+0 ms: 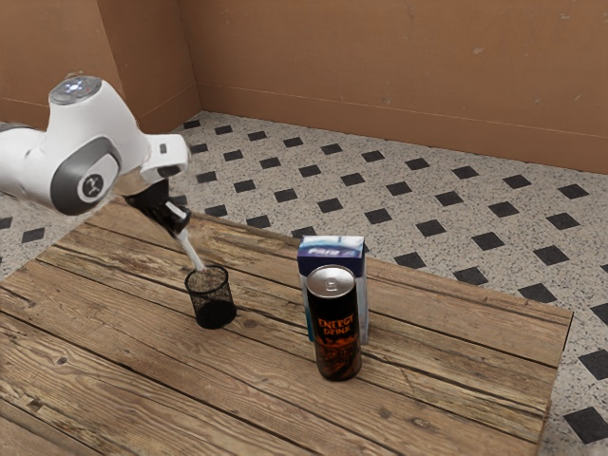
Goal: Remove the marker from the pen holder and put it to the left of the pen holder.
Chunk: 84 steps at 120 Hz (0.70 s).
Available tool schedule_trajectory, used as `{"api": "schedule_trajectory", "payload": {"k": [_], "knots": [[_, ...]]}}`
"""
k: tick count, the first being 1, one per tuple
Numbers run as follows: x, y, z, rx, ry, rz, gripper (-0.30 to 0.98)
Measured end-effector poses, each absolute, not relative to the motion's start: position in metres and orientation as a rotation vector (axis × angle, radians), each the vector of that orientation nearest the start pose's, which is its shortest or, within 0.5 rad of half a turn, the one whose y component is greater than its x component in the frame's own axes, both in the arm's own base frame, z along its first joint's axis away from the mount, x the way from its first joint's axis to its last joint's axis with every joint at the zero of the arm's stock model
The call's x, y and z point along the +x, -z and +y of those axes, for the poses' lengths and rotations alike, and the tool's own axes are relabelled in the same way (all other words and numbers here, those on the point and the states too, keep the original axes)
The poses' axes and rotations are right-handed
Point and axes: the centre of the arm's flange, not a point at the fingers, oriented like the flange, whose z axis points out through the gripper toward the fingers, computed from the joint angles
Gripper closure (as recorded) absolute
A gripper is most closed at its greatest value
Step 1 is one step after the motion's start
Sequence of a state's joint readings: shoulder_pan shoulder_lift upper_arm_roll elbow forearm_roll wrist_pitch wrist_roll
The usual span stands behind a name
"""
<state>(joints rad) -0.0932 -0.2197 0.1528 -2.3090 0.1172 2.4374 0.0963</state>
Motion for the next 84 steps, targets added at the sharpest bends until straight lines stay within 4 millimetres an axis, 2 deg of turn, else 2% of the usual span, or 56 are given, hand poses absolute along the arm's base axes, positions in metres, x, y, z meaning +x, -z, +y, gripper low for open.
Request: {"api": "schedule_trajectory", "payload": {"k": [8, 15, 26, 42, 55, 65, 76, 84], "knots": [[0.508, -0.507, 0.046, -2.966, 0.508, 0.156, 0.78], [0.523, -0.513, 0.068, -2.952, 0.396, 0.099, 0.78], [0.543, -0.481, 0.107, -2.944, 0.127, -0.01, 0.78], [0.554, -0.447, 0.142, -2.911, -0.166, -0.112, 0.79], [0.572, -0.413, 0.134, -2.861, -0.397, -0.102, 0.79], [0.574, -0.382, 0.134, -2.82, -0.588, -0.118, 0.79], [0.575, -0.363, 0.135, -2.781, -0.724, -0.133, 0.79], [0.578, -0.351, 0.144, -2.749, -0.8, -0.163, 0.79]]}}
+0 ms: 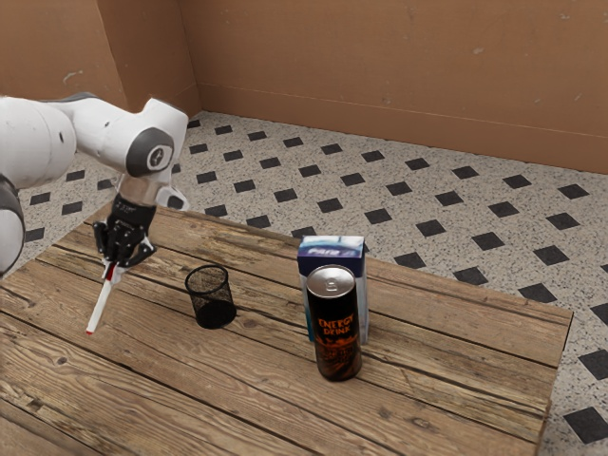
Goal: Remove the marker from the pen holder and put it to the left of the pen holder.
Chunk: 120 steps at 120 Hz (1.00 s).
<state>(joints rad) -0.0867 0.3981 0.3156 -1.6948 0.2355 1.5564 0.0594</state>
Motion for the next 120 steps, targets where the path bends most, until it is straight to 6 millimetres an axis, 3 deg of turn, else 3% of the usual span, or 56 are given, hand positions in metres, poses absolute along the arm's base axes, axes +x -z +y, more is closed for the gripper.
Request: {"api": "schedule_trajectory", "payload": {"k": [30, 44, 67, 82, 86, 90, 96, 104, 111, 120], "knots": [[0.587, -0.303, 0.153, -2.687, -0.984, -0.198, 0.79], [0.592, -0.295, 0.152, -2.682, -1.007, -0.196, 0.79], [0.591, -0.294, 0.15, -2.692, -1.032, -0.203, 0.38], [0.59, -0.298, 0.151, -2.694, -1.032, -0.21, 0.21], [0.591, -0.31, 0.15, -2.71, -1.006, -0.219, 0.18], [0.592, -0.336, 0.147, -2.755, -0.947, -0.232, 0.16], [0.591, -0.396, 0.137, -2.843, -0.796, -0.235, 0.12], [0.587, -0.477, 0.103, -2.949, -0.555, -0.167, 0.09], [0.568, -0.541, 0.073, -3.011, -0.369, -0.101, 0.07], [0.552, -0.579, 0.048, -3.038, -0.25, -0.048, 0.05]]}}
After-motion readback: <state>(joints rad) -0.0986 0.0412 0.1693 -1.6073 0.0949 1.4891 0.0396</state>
